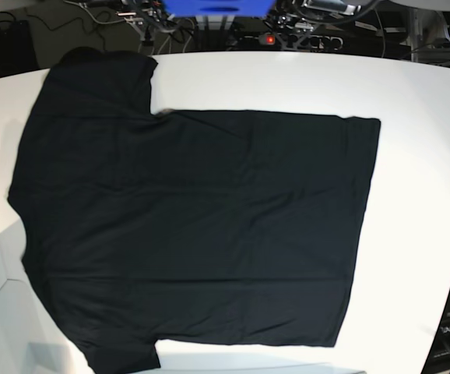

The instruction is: Fold the T-shirt properly

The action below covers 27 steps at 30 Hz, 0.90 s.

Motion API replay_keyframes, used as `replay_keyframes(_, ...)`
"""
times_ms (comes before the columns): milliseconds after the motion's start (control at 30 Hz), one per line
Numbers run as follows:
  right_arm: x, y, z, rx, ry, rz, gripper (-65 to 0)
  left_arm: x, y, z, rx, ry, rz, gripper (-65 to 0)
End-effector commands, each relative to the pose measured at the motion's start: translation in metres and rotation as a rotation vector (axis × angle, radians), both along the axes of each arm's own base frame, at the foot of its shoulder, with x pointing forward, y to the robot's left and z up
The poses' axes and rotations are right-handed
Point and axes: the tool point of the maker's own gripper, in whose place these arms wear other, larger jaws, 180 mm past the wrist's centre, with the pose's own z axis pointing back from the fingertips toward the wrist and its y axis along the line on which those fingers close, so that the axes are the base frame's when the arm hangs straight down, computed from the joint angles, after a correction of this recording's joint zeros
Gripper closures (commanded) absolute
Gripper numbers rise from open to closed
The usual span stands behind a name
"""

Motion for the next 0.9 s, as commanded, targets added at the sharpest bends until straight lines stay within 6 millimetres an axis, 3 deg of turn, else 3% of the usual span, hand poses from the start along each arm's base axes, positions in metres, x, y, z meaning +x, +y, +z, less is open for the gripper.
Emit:
replay_keyframes(0, -0.0058, 0.0054, 0.0004, 0.024, 0.015, -0.003, 0.0, -0.0036, 0.0025, 0.0002, 0.01, 0.004, 0.002, 0.0)
replay_keyframes(867, -0.0152, 0.0053, 0.001, 0.024, 0.025, -0.006, 0.0, -0.0117, 0.0083, 0.0006, 0.018, 0.017, 0.002, 0.0)
